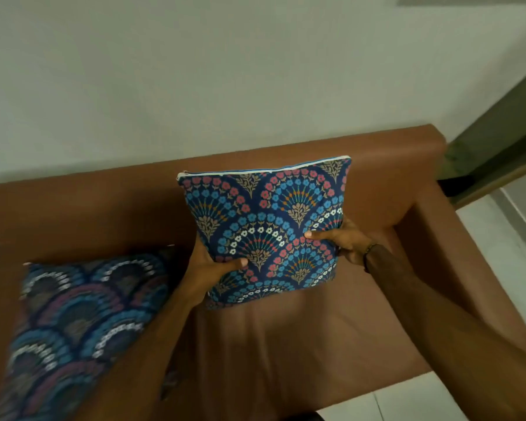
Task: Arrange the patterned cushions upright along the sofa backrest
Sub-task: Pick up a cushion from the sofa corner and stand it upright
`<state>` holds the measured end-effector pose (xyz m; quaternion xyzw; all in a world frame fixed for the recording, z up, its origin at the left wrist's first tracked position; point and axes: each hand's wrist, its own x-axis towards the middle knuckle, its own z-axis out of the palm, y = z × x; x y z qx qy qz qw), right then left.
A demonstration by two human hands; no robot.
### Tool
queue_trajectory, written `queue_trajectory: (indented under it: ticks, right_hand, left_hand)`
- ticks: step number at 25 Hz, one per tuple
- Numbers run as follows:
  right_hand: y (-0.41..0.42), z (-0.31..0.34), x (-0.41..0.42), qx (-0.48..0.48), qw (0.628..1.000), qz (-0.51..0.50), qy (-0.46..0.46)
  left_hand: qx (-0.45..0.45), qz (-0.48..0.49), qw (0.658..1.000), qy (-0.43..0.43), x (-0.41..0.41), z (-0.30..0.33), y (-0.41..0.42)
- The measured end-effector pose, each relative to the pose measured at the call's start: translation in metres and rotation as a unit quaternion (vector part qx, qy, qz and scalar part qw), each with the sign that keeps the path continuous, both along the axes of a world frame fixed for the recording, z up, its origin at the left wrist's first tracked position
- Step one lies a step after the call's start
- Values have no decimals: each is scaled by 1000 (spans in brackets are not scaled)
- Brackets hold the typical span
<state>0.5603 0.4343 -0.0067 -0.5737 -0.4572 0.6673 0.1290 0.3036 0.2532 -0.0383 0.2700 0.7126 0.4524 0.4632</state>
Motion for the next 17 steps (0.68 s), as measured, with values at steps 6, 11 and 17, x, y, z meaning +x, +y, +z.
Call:
queue_trajectory:
  ticks: [6, 11, 17]
  right_hand:
    - [98, -80, 140, 31, 994, -100, -11]
    - [154, -154, 239, 73, 988, -116, -70]
    - [179, -179, 288, 97, 982, -140, -76]
  left_hand:
    - [23, 10, 999, 42, 157, -99, 116]
    - [63, -35, 996, 52, 241, -177, 188]
    - [51, -75, 993, 73, 297, -222, 234]
